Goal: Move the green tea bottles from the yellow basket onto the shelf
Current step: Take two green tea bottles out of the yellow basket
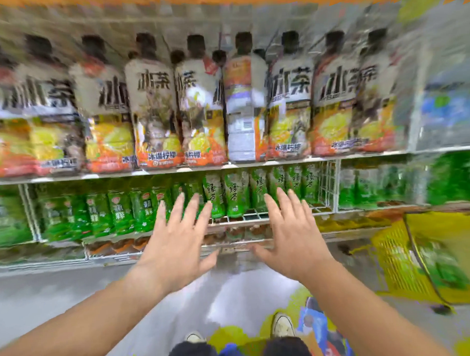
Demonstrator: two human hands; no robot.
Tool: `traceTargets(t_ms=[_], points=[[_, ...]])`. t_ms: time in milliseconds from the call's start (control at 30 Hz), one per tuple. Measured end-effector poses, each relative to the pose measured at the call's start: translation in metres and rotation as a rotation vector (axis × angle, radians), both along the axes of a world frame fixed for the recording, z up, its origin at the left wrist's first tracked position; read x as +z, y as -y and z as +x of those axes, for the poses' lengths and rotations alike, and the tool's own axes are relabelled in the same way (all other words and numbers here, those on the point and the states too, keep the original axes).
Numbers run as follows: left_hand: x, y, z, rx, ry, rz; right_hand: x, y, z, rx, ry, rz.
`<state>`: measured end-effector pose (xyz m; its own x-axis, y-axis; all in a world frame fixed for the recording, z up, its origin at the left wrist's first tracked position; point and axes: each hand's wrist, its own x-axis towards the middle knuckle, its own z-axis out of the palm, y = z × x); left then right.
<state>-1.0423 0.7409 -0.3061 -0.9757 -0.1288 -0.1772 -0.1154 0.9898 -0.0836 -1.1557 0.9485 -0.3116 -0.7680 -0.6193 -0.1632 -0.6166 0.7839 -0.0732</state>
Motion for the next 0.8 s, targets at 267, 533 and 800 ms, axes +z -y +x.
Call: traceTargets(t_ms=[267,533,800], points=[[0.079,-0.057,-0.008,-0.219,0.006,0.041,0.099,-0.074,0.056,-0.254,-0.089,-0.026],[0.146,-0.159,-0.027,-0.482,-0.18,0.053,0.165,-0.205,0.082,-0.381,-0.187,0.025],[0.193,-0.295,-0.054,-0.559,-0.264,-0.072,0.19,-0.352,0.076,-0.491,-0.281,-0.019]])
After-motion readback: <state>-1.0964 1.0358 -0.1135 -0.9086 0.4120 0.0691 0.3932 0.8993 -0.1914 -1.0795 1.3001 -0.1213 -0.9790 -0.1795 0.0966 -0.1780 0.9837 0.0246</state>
